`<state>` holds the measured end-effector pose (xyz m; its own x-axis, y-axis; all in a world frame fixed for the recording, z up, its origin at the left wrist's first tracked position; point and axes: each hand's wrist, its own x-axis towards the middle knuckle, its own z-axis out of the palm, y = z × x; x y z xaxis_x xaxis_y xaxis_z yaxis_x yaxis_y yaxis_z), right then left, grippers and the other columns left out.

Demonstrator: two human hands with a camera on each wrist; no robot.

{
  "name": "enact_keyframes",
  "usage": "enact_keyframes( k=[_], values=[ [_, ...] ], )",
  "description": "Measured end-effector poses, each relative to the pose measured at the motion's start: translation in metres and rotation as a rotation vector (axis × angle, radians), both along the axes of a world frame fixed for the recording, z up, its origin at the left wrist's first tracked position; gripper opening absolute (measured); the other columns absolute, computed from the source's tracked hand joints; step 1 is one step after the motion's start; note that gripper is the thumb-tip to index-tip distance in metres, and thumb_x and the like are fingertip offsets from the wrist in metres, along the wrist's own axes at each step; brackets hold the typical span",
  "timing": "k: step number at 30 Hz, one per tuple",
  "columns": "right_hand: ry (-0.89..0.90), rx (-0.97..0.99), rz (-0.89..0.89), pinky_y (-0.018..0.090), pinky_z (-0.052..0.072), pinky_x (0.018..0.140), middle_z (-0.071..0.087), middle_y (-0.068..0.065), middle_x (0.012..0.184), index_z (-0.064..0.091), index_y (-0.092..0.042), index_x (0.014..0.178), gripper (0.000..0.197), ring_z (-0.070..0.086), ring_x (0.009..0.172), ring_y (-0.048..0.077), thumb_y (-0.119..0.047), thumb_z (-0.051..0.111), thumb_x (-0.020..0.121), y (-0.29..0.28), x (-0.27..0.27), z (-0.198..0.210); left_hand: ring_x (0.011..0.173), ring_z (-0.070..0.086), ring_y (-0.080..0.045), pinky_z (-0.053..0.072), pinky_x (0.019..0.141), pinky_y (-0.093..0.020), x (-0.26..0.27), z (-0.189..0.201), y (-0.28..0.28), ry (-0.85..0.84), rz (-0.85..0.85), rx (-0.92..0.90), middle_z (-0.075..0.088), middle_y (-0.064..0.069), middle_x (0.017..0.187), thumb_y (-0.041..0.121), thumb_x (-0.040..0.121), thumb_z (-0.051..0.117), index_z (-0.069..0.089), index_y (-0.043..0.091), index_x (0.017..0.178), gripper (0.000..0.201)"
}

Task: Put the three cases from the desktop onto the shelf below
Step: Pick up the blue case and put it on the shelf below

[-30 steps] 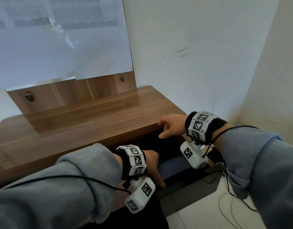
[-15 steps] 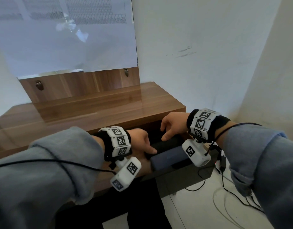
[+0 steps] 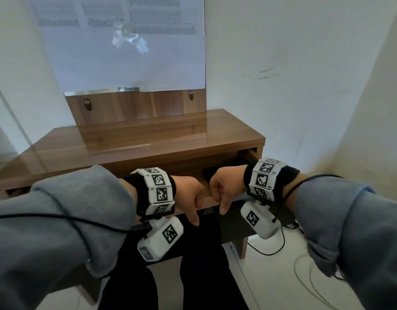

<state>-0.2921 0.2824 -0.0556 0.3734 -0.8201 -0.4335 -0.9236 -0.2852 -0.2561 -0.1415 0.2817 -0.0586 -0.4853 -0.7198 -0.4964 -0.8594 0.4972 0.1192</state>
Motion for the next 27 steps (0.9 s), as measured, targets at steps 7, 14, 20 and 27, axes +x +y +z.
enact_keyframes(
  k=[7, 14, 20, 27],
  values=[
    [0.010, -0.030, 0.007, 0.018, 0.043, 0.061, 0.062, 0.000, 0.089, 0.068, -0.011, 0.095, 0.029, 0.053, 0.073, 0.008, -0.020, 0.082, 0.073, -0.005, 0.006, 0.002, 0.092, 0.053, -0.017, 0.051, 0.087, -0.035, 0.011, 0.001, -0.006, 0.036, 0.043, -0.082, 0.054, 0.001, 0.108, 0.042, 0.068, 0.081, 0.056, 0.016, 0.114, 0.058],
    [0.008, -0.149, -0.011, 0.034, 0.052, 0.084, 0.061, -0.001, 0.095, 0.062, -0.013, 0.106, 0.045, 0.059, 0.090, 0.017, -0.020, 0.085, 0.069, -0.024, 0.012, 0.002, 0.117, 0.039, -0.022, 0.046, 0.096, -0.037, 0.019, -0.010, -0.025, 0.041, 0.066, -0.333, 0.040, -0.001, 0.126, 0.053, 0.060, 0.081, 0.043, 0.020, 0.129, 0.085],
    [0.105, -0.336, 0.039, 0.049, 0.035, 0.112, 0.031, 0.003, 0.147, 0.030, -0.028, 0.145, 0.099, 0.026, 0.136, 0.028, -0.028, 0.087, 0.064, -0.052, 0.018, 0.000, 0.146, 0.013, -0.026, 0.018, 0.120, -0.041, 0.045, -0.016, -0.047, 0.080, 0.075, -0.455, 0.015, -0.004, 0.157, 0.053, 0.059, 0.081, 0.017, 0.021, 0.151, 0.117],
    [0.228, -0.328, 0.026, 0.043, 0.016, 0.122, 0.000, 0.005, 0.164, 0.000, -0.017, 0.155, 0.117, 0.003, 0.151, 0.025, -0.029, 0.082, 0.072, -0.088, 0.028, 0.000, 0.151, -0.009, -0.028, -0.004, 0.122, -0.045, 0.090, -0.014, -0.083, -0.015, 0.241, -0.406, -0.008, -0.004, 0.164, 0.060, 0.060, 0.078, -0.004, 0.019, 0.155, 0.131]
  ],
)
